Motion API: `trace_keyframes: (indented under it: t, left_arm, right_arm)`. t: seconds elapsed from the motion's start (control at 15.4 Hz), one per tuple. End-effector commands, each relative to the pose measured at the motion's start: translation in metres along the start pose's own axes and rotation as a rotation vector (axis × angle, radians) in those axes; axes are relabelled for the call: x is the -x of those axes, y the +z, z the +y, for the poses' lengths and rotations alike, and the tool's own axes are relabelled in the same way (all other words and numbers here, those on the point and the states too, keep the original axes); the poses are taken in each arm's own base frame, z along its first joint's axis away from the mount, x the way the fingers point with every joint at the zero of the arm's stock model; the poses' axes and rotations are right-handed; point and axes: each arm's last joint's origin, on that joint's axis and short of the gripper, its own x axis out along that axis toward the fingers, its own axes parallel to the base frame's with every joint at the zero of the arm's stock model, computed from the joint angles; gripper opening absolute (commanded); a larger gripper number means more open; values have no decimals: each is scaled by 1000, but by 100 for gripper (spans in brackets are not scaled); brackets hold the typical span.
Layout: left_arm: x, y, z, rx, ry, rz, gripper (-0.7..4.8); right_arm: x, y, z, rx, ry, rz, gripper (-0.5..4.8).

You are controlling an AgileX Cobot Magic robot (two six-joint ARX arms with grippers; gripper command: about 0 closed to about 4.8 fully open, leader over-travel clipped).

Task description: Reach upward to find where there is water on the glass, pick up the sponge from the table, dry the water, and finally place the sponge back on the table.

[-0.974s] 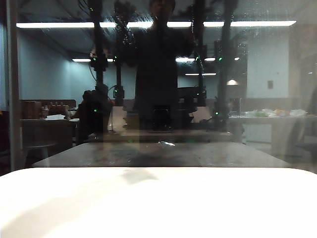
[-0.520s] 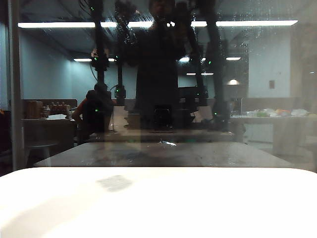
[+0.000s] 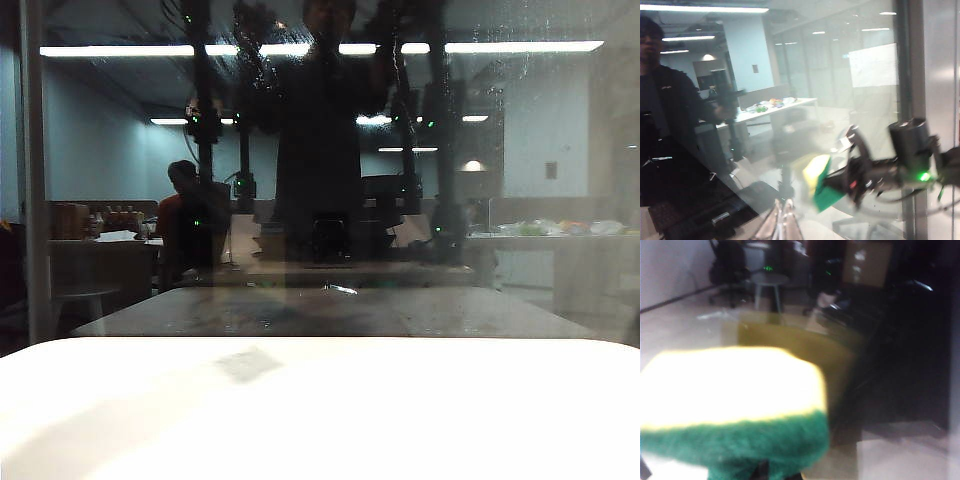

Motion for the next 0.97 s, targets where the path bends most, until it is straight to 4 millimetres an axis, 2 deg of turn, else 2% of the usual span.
trace_keyframes:
  t: [0.06,0.32,0.58,0.71,0.97]
  left_arm:
    - [2,3,-1,-12,1,-19,-5]
    - [-1,1,2,-9,40,-14,-5]
    - [-1,1,2,-9,46,-13,-6]
    - [-1,1,2,-7,45,-9,-5]
    - [-1,1,2,-5,45,-5,-5]
  right_arm:
    - [12,1,-48,-8,-217,-8,-9]
    - [50,7,-109,-5,-384,-17,-9]
    - [93,12,-157,-14,-506,-30,-9]
    - [112,15,-167,-16,-532,-36,-9]
    - [136,29,-158,-7,-518,-73,-9]
